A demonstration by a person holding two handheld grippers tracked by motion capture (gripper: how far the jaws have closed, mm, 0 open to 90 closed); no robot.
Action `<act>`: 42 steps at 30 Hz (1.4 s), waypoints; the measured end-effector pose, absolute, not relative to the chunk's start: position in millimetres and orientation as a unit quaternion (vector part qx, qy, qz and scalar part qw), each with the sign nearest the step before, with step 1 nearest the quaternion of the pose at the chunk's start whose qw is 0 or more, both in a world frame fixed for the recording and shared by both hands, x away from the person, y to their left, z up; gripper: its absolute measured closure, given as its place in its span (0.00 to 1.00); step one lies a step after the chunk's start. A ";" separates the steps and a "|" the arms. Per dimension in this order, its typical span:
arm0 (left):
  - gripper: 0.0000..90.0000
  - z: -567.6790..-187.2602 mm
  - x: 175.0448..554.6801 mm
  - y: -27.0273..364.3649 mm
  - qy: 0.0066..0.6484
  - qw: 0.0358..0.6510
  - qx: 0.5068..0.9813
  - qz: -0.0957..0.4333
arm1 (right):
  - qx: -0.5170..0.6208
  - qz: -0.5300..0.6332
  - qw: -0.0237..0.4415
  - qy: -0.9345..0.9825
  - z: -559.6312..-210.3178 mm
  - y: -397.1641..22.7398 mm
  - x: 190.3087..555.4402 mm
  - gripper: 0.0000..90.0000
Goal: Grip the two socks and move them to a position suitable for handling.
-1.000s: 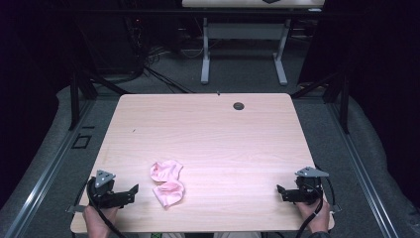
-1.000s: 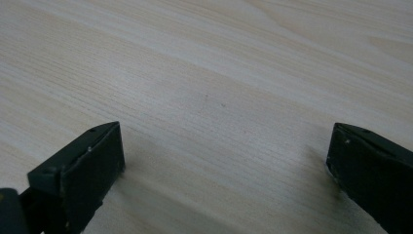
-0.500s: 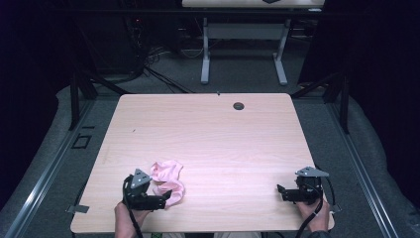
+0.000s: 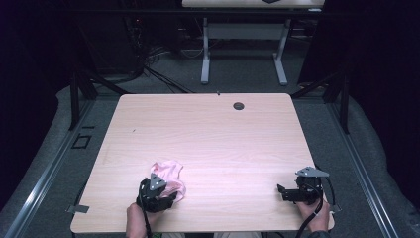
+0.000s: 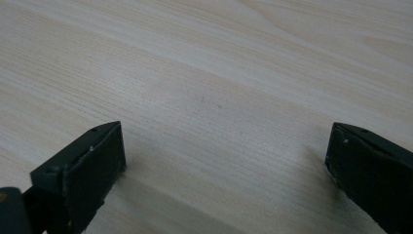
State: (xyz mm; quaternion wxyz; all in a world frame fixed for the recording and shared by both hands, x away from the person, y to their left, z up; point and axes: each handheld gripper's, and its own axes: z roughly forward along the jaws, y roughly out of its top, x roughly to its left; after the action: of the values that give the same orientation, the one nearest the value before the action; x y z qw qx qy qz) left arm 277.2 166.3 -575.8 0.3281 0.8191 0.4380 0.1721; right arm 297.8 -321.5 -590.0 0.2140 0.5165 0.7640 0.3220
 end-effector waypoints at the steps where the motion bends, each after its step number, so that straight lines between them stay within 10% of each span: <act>1: 0.59 -576.1 276.1 166.1 0.438 0.325 0.820 0.177 | 0.517 0.322 0.214 0.764 -590.0 -321.5 297.9 0.01; 11: 0.89 -578.3 272.8 173.4 0.431 0.337 0.814 0.195 | 0.518 0.322 0.216 0.762 -589.9 -321.9 297.7 0.02; 27: 0.90 -535.0 259.2 128.2 0.364 0.413 0.818 0.166 | 0.520 0.322 0.218 0.760 -589.9 -322.1 298.0 0.03; 42: 0.87 -572.9 262.2 46.1 0.305 0.373 0.872 0.082 | 0.521 0.323 0.219 0.759 -589.9 -322.2 297.8 0.03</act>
State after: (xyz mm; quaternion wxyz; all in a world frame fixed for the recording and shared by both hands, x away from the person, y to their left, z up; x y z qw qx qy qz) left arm 262.2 46.1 -572.9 0.3731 0.8725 0.3048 0.0823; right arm 297.8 -322.2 -589.9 0.2190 0.5209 0.7592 0.3230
